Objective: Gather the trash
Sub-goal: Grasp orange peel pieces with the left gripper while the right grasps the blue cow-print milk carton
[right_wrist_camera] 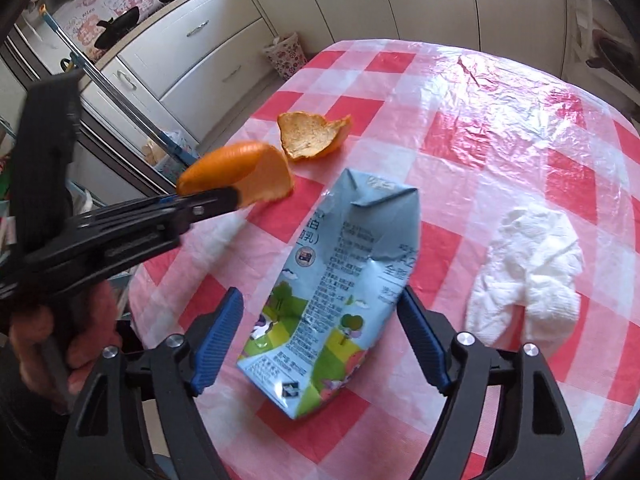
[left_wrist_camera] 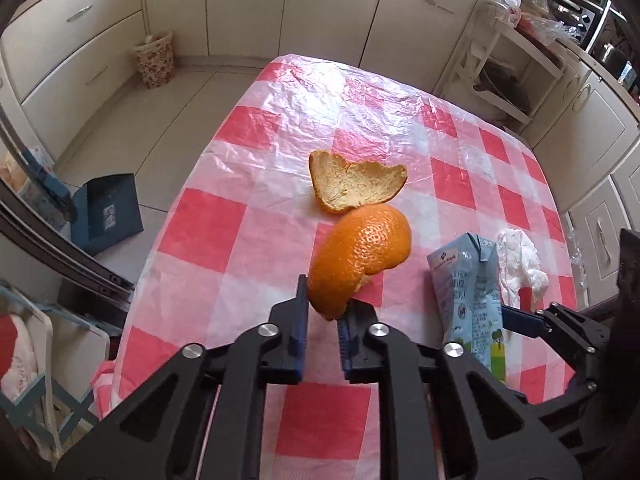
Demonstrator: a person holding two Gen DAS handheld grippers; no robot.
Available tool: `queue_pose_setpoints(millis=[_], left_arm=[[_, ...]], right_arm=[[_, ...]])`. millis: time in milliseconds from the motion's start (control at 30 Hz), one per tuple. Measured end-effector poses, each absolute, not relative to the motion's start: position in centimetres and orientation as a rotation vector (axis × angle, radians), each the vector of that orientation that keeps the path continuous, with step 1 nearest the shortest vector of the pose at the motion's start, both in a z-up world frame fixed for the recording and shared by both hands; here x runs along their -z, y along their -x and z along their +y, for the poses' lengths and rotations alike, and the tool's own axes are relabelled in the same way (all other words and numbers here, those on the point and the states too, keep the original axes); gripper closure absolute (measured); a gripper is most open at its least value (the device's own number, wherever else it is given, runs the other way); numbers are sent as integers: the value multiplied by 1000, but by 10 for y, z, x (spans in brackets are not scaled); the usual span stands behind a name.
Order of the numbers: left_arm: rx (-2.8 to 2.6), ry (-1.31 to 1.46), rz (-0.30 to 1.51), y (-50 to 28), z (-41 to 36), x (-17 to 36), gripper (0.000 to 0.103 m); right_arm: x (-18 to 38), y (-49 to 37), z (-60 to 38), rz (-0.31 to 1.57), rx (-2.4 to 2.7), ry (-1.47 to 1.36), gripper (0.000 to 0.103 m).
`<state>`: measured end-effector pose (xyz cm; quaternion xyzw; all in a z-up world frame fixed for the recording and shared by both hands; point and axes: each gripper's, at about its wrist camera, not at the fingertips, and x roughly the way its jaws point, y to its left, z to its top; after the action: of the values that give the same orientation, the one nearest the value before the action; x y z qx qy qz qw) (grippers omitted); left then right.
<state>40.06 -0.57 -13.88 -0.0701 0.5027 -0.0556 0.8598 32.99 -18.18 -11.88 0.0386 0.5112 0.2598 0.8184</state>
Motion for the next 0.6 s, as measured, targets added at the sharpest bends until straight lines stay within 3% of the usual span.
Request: queue_pose_setpoints(millis=[100,167,267,300,567,600], left_arm=[[115,126,1077,-386,1,142,94],[111,79,1094,-379,2,147,91],[99,30,1081,-376,1,150,74],[102,20,1073,-377,0,151,70],[94,8,1091,-398,-5,165,70],[93,11,1083,-397,-5,165,78]], right_arm=[[125,-329,-174,1071,-548,-43,25],[125,-327,-174,1076,-559,-28,30],[121,-323,-180,1085,-567,2,43],[121,-322,-180,1092,-569,8,53],[126,-328,-176,1084,-559,26,50],[125,-328,-174,1078,-561,38,54]])
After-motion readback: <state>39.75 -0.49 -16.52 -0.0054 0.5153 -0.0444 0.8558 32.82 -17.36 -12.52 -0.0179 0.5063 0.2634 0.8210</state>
